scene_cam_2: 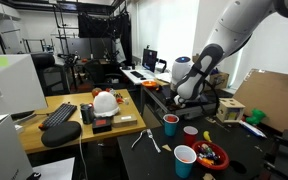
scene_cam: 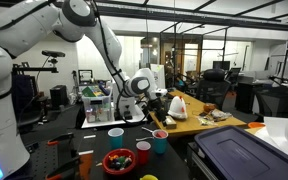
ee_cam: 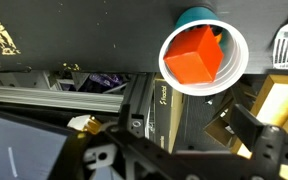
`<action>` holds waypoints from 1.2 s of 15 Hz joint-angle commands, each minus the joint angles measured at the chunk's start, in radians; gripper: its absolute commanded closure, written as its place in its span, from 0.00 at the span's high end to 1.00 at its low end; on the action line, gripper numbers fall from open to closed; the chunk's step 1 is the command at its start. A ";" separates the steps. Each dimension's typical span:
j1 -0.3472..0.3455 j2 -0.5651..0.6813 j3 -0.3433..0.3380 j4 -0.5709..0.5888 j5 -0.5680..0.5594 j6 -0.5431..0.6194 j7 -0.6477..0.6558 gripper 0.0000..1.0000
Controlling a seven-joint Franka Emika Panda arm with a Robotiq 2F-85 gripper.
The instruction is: Pick up the orange object and put it in the cup
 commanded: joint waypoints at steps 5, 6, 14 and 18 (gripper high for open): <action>-0.039 -0.312 0.029 -0.202 -0.168 -0.193 -0.085 1.00; -0.048 -0.347 0.028 -0.216 -0.205 -0.214 -0.084 1.00; -0.307 -0.654 0.243 -0.272 -0.212 -0.531 -0.274 1.00; -0.396 -0.738 0.336 -0.232 -0.135 -0.737 -0.352 1.00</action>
